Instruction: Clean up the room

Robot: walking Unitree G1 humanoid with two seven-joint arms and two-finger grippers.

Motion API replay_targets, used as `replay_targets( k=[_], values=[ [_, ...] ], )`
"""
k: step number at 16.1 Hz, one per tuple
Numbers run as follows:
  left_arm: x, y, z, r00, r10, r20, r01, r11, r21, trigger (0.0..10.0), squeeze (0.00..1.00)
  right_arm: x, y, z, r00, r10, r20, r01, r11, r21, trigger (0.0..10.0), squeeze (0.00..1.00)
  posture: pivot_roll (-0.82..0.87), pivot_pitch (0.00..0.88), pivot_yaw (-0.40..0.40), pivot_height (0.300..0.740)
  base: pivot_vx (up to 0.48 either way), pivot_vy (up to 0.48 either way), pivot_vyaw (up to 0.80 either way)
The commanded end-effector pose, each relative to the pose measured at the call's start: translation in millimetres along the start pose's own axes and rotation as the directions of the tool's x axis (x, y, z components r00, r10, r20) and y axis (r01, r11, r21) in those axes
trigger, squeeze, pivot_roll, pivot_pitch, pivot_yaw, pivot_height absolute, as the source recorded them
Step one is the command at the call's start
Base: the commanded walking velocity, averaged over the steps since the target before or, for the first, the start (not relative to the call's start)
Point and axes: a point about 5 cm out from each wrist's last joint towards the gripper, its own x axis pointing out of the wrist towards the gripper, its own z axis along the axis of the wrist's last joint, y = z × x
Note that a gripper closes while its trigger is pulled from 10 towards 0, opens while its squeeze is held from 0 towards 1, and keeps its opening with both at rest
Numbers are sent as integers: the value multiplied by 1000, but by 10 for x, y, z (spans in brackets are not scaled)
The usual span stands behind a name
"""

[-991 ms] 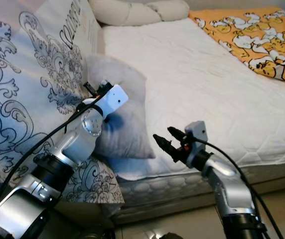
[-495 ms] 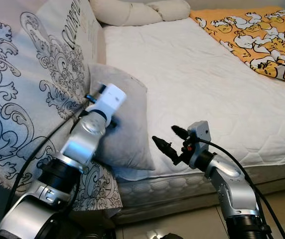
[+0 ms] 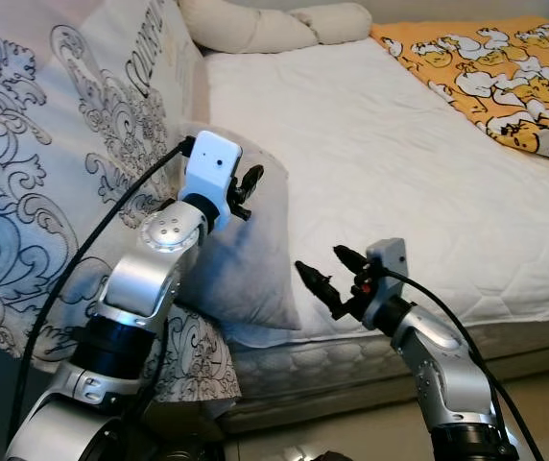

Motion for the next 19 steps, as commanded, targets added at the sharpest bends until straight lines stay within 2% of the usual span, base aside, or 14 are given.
replay_targets(
  k=[1, 2, 6, 7, 8, 18, 19],
  values=[
    [-15, -1, 138, 997, -5, 75, 6, 1000, -17, 10000, 1000, 19, 5, 109, 997, -43, 59, 44, 999, -15, 10000, 1000, -59, 0, 69, 740, 0, 0, 0],
    [-15, -1, 175, 995, -6, 100, 9, 1000, -25, 10000, 976, 37, -5, 122, 994, -85, 73, 87, 996, -22, 10000, 0, -59, 0, 68, 740, 0, -371, 0],
    [-23, -1, 168, 995, -12, 95, 14, 1000, -21, 10000, 969, 80, -25, 216, 966, -183, 182, 177, 983, 50, 10000, 0, -53, 0, 67, 740, 0, -480, 0],
    [-25, 7, 161, 995, -10, 95, 12, 1000, -20, 10000, 961, 87, -23, 275, 959, -193, 210, 194, 981, 15, 10000, 0, -54, 0, 68, 740, 0, -480, 0],
    [-25, 9, 158, 995, -9, 95, 11, 1000, -20, 10000, 961, 88, -26, 291, 955, -200, 218, 201, 979, 17, 10000, 0, -54, 0, 68, 740, 0, -480, 0],
    [-3, 6, 132, 996, 2, 85, -1, 1000, -13, 10000, 949, 21, -212, 366, 915, -319, 246, 319, 947, 38, 10000, 0, -59, 0, 65, 740, 0, -480, 790],
    [-1, 3, 129, 996, 1, 85, 0, 1000, -13, 10000, 949, 9, -231, 362, 910, -335, 244, 335, 941, 43, 10000, 0, -60, 0, 65, 740, 0, -480, 0]
  ],
)
